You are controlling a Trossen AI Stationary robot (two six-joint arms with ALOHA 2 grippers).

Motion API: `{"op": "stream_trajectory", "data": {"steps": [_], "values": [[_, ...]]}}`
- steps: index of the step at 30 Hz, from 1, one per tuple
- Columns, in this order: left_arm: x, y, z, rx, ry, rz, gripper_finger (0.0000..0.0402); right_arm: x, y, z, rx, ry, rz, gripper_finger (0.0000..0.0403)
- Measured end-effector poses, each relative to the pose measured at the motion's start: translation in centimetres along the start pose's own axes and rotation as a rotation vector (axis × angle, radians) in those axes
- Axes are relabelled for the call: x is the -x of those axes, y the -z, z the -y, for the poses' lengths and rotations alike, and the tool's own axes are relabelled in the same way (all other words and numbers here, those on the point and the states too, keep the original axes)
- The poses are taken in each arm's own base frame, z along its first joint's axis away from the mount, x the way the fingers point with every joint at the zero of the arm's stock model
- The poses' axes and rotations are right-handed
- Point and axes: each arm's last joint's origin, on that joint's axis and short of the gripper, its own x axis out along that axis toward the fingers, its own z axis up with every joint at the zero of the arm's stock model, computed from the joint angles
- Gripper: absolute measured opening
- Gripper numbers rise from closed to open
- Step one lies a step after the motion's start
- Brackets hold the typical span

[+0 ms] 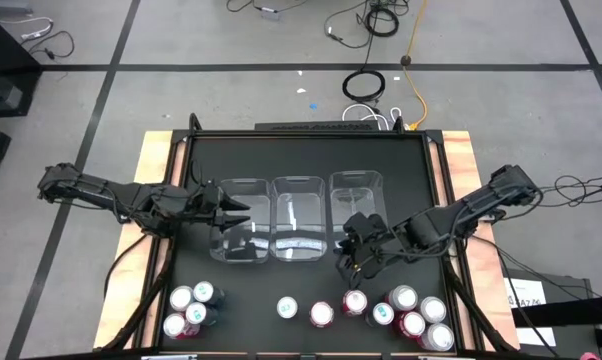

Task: Sort soda cans
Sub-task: Put the blue soda can into the middle transparent bin

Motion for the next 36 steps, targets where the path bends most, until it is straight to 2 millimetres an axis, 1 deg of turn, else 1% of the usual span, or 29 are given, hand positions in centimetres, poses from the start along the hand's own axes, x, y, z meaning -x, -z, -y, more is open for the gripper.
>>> {"op": "stream_trajectory", "data": {"steps": [7, 9, 14, 24, 28, 32, 36], "values": [[0.0, 0.0, 0.0, 0.002, 0.001, 0.0, 0.0144, -0.1, -0.3, -0.2, -0.008, -0.026, 0.021, 0.0112], [0.0, 0.0, 0.1, 0.002, 0.018, -0.005, 0.0144, -0.1, -0.7, -0.6, -0.011, -0.063, 0.048, 0.0112], [0.0, 0.0, 0.1, 0.001, 0.033, -0.009, 0.0144, 0.0, -1.3, -1.5, 0.052, -0.151, 0.11, 0.0111], [0.6, -0.6, 1.6, -0.003, 0.111, 0.001, 0.0143, 0.0, -1.2, -1.5, 0.087, -0.153, 0.095, 0.0111], [0.8, -0.5, 2.2, 0.028, 0.098, 0.003, 0.0143, 0.0, -1.1, -1.5, 0.104, -0.166, 0.076, 0.0111], [1.0, -0.4, 2.6, 0.018, 0.083, 0.009, 0.0143, 0.0, -1.1, -1.5, 0.134, -0.166, 0.077, 0.0111], [1.0, -0.2, 2.6, -0.02, 0.069, -0.006, 0.0143, 0.0, -1.1, -1.5, 0.195, -0.163, 0.082, 0.0111]]}}
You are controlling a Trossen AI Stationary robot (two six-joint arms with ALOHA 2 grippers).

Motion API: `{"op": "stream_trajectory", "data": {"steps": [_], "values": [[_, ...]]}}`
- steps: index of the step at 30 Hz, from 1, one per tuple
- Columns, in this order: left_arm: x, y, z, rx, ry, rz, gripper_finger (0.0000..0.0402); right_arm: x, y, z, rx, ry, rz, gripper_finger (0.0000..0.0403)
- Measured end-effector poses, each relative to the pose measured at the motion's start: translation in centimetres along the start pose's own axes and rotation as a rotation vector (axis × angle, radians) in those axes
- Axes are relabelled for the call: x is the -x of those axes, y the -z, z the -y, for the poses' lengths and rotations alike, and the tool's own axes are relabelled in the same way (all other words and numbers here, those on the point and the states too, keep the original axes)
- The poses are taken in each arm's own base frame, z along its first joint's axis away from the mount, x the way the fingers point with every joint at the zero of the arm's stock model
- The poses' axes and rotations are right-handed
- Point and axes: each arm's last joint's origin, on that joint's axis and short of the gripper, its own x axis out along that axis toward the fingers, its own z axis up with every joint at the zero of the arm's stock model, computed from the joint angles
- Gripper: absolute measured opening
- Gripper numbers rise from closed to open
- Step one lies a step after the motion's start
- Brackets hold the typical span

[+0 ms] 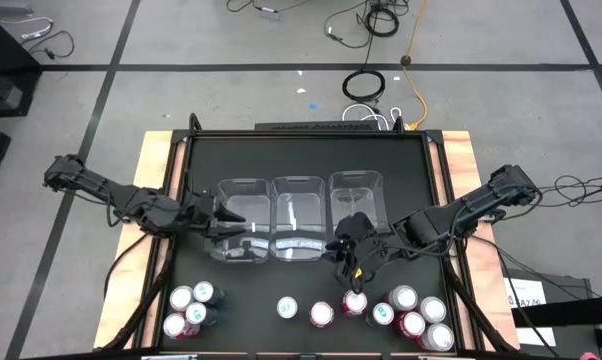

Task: Sort soda cans
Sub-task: Put the blue soda can into the middle transparent bin

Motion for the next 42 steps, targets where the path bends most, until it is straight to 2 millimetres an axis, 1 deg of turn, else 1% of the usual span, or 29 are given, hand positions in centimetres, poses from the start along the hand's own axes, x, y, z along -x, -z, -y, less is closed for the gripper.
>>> {"op": "stream_trajectory", "data": {"steps": [7, 10, 15, 22, 28, 32, 38, 42], "values": [[0.0, 0.0, 0.0, 0.002, -0.001, -0.003, 0.0143, 0.0, 0.0, 0.0, 0.085, 0.001, 0.0, 0.0112], [0.0, 0.0, 0.0, 0.004, 0.001, -0.001, 0.0143, 0.0, 0.0, 0.0, 0.137, 0.0, 0.0, 0.0121], [0.0, 0.0, 0.1, 0.08, 0.037, -0.01, 0.0143, -0.2, 0.0, -0.1, 0.146, -0.003, 0.005, 0.015], [0.0, 0.0, 0.1, 0.083, 0.039, -0.01, 0.0143, -1.2, 0.7, -0.3, 0.156, 0.015, -0.023, 0.0199], [0.0, 0.0, 0.1, 0.082, 0.041, -0.012, 0.0143, -1.9, 1.3, -1.1, 0.123, -0.013, -0.019, 0.0222], [0.0, 0.1, 0.1, 0.081, 0.042, -0.017, 0.0143, -3.2, 1.7, -2.5, 0.112, -0.079, 0.031, 0.0234], [0.0, 0.1, 0.1, 0.079, 0.04, -0.021, 0.0143, -7.3, 2.9, -4.4, 0.142, -0.209, 0.066, 0.0248], [0.0, 0.4, 0.0, 0.068, 0.03, -0.05, 0.0143, -9.5, 3.7, -5.0, 0.135, -0.234, 0.088, 0.0249]]}}
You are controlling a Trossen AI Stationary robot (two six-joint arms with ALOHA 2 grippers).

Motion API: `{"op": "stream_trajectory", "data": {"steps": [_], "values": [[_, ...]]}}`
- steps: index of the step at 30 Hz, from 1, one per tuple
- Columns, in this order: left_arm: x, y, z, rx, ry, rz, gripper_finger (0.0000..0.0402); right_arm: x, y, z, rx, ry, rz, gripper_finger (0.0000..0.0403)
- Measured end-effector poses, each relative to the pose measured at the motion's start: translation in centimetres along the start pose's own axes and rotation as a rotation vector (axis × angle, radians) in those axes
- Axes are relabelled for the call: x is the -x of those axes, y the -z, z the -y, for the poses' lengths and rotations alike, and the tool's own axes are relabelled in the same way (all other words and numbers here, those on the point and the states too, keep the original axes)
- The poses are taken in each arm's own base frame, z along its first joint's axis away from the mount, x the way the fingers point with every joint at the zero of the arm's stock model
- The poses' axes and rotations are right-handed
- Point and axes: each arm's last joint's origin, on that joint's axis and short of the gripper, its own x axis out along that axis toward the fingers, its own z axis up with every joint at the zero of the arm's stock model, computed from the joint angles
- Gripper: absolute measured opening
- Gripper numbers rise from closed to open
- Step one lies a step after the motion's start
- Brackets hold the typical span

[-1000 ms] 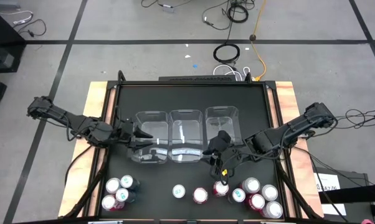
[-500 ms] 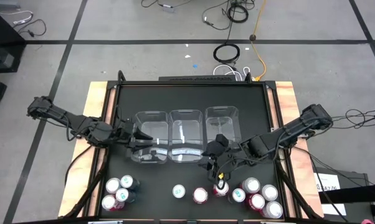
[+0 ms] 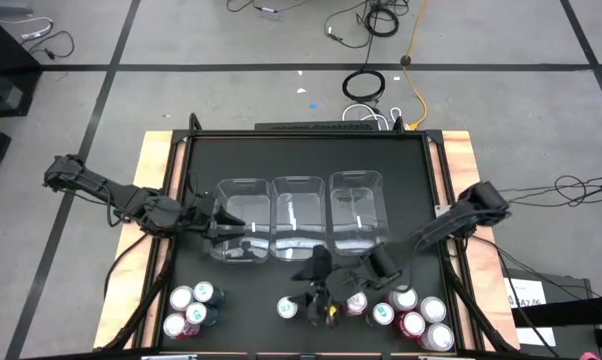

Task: Sort soda cans
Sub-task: Put the blue soda can into the middle transparent bin

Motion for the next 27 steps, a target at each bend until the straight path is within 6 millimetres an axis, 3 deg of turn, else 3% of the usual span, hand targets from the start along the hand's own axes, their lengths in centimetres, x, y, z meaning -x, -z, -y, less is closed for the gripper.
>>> {"op": "stream_trajectory", "data": {"steps": [9, 18, 27], "values": [[0.0, 0.7, -0.3, -0.022, -0.026, -0.066, 0.0143, -2.4, -1.9, -2.1, 0.153, 0.109, -0.151, 0.0249], [0.0, 0.6, -0.3, -0.022, -0.026, -0.065, 0.0143, -3.5, -4.2, -4.3, 0.16, 0.151, -0.264, 0.0248], [0.0, 0.7, -0.3, -0.023, -0.028, -0.068, 0.0143, -4.8, -3.4, -4.4, 0.077, 0.178, -0.379, 0.0248]]}}
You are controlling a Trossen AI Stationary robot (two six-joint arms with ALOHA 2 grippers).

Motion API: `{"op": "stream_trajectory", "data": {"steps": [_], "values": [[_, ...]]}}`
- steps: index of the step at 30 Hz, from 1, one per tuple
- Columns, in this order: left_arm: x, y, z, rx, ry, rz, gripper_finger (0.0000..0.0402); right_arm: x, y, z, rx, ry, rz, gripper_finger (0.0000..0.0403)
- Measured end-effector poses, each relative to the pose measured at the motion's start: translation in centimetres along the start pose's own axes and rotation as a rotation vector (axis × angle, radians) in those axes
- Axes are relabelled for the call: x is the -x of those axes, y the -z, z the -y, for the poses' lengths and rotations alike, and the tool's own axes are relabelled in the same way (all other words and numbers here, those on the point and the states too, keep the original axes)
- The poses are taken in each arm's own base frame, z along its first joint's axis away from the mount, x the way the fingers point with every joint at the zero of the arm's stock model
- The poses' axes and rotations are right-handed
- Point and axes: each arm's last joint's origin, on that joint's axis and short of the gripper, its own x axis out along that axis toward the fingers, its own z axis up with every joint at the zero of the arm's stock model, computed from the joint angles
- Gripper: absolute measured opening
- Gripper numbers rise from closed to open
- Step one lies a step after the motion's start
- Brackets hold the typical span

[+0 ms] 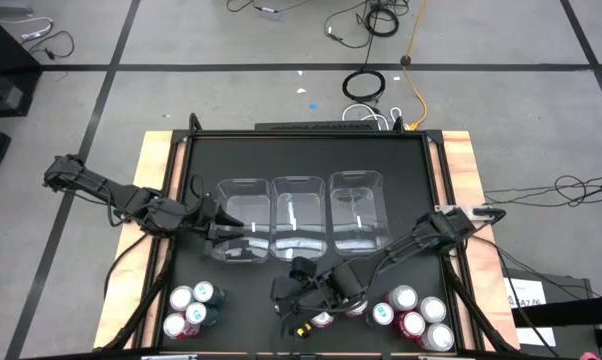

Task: Sort soda cans
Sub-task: Put the blue soda can into the middle transparent bin

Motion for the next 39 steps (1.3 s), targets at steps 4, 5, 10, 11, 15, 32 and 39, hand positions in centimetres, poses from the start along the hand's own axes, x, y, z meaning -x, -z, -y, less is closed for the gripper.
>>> {"op": "stream_trajectory", "data": {"steps": [4, 5, 10, 11, 15, 32, 39], "values": [[0.0, 0.2, -0.1, -0.005, -0.006, -0.016, 0.0143, -0.2, 0.1, 0.0, -0.014, -0.008, -0.011, 0.0248], [0.0, 0.2, -0.1, -0.005, -0.007, -0.016, 0.0143, -0.2, 0.1, 0.0, -0.014, -0.007, -0.011, 0.0248], [0.0, 0.2, -0.1, -0.006, -0.007, -0.018, 0.0143, -0.2, 0.5, 0.2, -0.023, 0.027, -0.048, 0.0248], [0.0, 0.2, -0.1, -0.006, -0.007, -0.018, 0.0143, -0.3, 0.6, 0.3, -0.027, 0.032, -0.054, 0.0248], [0.0, 0.2, -0.1, -0.006, -0.008, -0.019, 0.0143, -1.0, 0.9, 0.2, -0.035, 0.033, -0.069, 0.0248], [0.0, 0.3, -0.1, -0.011, -0.014, -0.032, 0.0143, -1.1, 1.1, 0.0, -0.033, 0.02, -0.084, 0.0248], [0.0, 0.3, -0.1, -0.011, -0.013, -0.032, 0.0143, -1.1, 1.1, -0.1, -0.037, 0.014, -0.077, 0.0248]]}}
